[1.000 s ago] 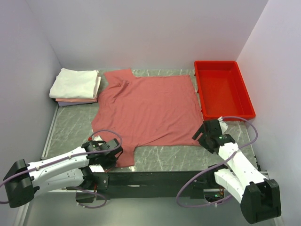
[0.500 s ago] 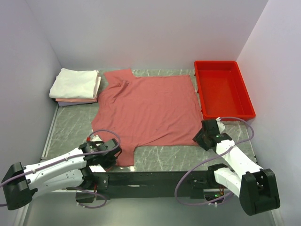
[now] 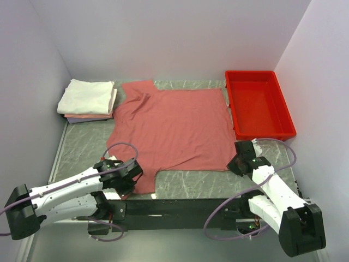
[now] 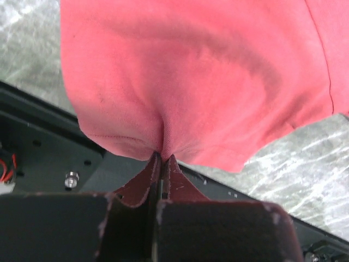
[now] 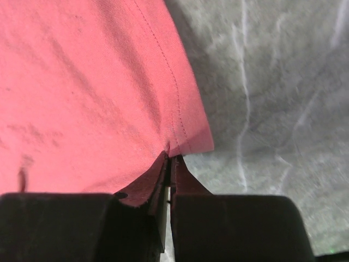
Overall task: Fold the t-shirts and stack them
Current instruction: Flatten the tshirt out
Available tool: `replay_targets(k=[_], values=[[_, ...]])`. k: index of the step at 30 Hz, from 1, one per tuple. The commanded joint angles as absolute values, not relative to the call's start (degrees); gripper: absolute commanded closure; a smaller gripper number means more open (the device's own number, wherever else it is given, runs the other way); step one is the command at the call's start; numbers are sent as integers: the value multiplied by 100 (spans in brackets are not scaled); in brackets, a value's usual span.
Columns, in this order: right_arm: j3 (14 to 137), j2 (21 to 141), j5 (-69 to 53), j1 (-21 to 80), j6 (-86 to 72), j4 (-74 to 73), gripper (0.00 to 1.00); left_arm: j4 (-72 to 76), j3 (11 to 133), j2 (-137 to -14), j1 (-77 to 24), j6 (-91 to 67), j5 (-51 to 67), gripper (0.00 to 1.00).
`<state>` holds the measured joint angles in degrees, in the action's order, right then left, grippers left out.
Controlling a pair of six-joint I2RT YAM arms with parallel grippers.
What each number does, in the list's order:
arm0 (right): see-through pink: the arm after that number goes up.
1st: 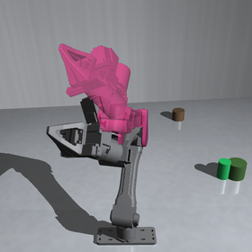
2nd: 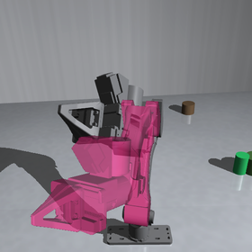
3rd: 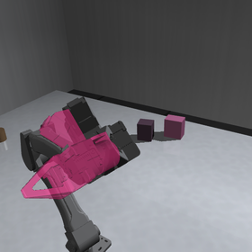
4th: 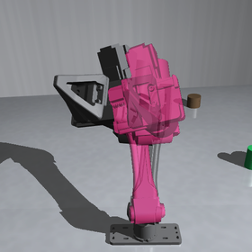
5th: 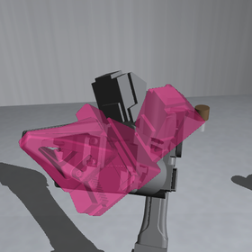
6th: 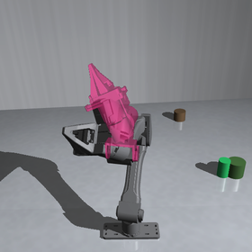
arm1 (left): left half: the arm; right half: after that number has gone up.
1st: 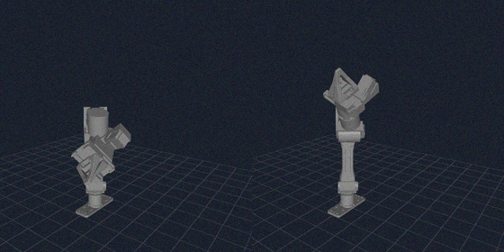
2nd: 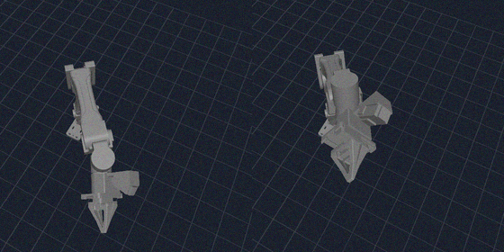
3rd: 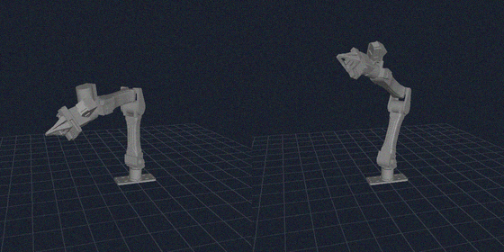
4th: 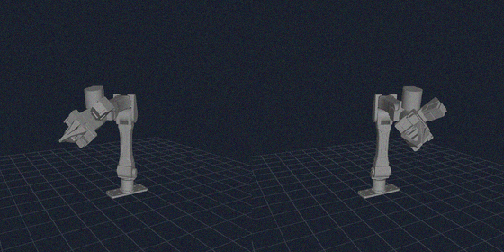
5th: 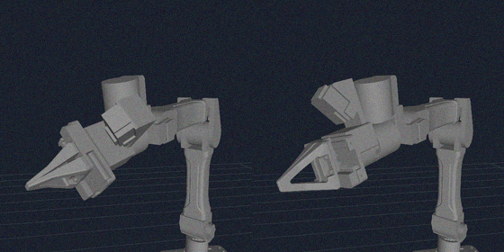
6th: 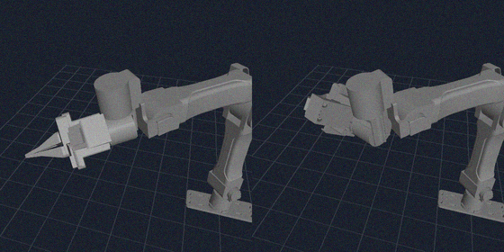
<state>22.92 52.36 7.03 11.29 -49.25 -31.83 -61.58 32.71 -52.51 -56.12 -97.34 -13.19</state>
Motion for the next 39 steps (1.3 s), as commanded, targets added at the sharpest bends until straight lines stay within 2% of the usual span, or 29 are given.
replay_targets(k=[1, 9, 13, 20, 31, 39], values=[[2479, 5054, 695, 1107, -4825, -3700, 98, -6635, 3577, -5335, -5704, -9756, -1011, 99], [2593, 4650, 553, 1107, -4816, -4332, 98, -7452, 3806, -5405, -6617, -10572, -677, 99], [2646, 4421, 641, 1116, -4808, -4544, 96, -7226, 3683, -5414, -6943, -10802, -501, 99], [2619, 4508, 387, 1116, -4658, -4245, 97, -7278, 4174, -5660, -6996, -10837, -1221, 99], [3233, 4886, 369, 1107, -4439, -3999, 97, -6892, 4421, -4852, -6759, -10478, -2294, 99], [3709, 5071, 588, 1107, -4280, -4025, 97, -5951, 4658, -5430, -5600, -8852, -2286, 100]])
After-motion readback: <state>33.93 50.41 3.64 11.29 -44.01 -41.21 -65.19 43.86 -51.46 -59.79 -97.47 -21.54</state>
